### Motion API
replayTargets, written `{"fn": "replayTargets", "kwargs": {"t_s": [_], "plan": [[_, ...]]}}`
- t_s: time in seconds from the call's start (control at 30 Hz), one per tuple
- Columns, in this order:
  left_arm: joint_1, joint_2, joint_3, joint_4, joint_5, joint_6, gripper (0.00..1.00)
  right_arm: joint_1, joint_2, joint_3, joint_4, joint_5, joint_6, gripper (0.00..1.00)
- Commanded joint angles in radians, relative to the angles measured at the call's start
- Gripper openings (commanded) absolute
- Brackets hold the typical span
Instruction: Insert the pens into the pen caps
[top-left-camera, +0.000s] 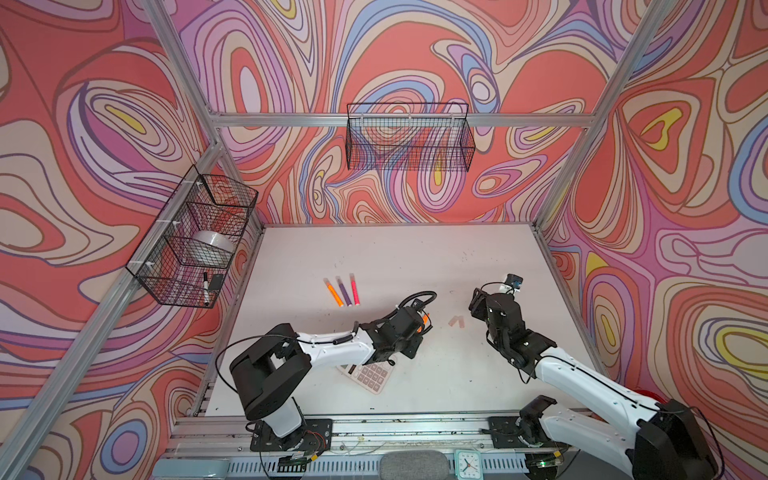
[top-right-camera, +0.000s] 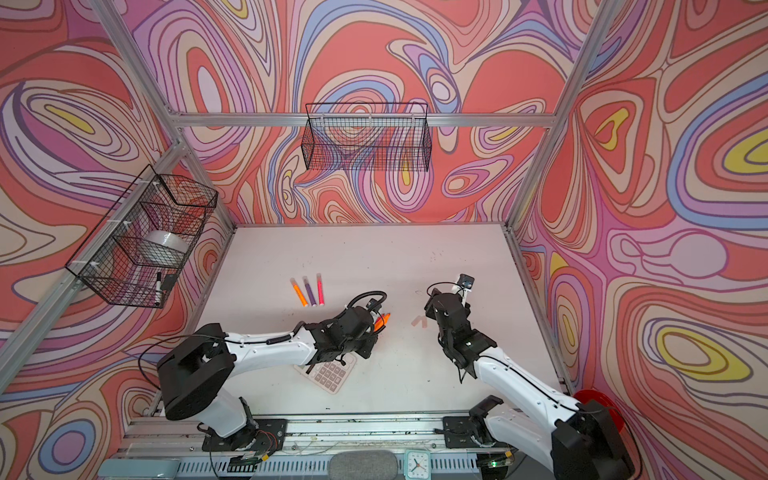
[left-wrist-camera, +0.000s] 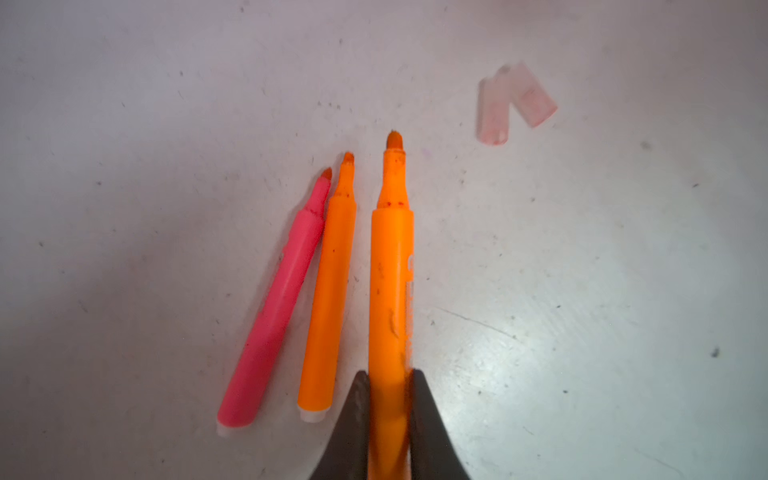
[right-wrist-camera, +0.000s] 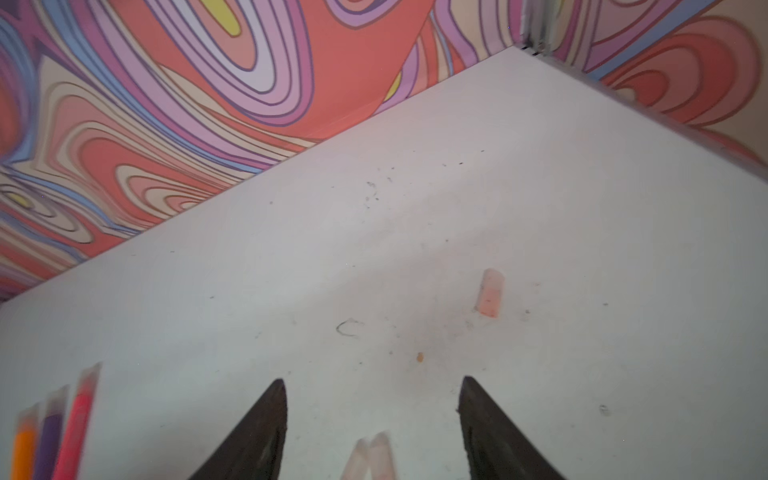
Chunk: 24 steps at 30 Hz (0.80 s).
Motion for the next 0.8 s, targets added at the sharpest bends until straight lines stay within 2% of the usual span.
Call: {"fn": "replayTargets", "kwargs": {"t_s": [0.0,0.1,0.3,0.53,0.77], "plan": [[-0.003,-0.049,-0.005,0.079,0.007,0.014,0.06,0.003,-0.035,-0.061,0.16,-0.264,0.094,0.67],[-0.003,-0.082,-0.026,0.128,-0.027,0.009,0.04,0.04,-0.035,-0.093,0.27,-0.33,0.151,0.65],[-0.003,-0.135,-0.054,0.189,-0.006,0.015,0.04,0.157,0.01,-0.087,0.383,-0.335,0.181,0.63],[-0.003,-0.143,-0.055,0.209,0.026,0.018,0.03,0.191,0.1,-0.089,0.488,-0.357,0.2,0.6],[-0.003,-0.163,-0.072,0.24,0.053,0.018,0.03,0.204,0.228,-0.075,0.588,-0.397,0.233,0.48]]}}
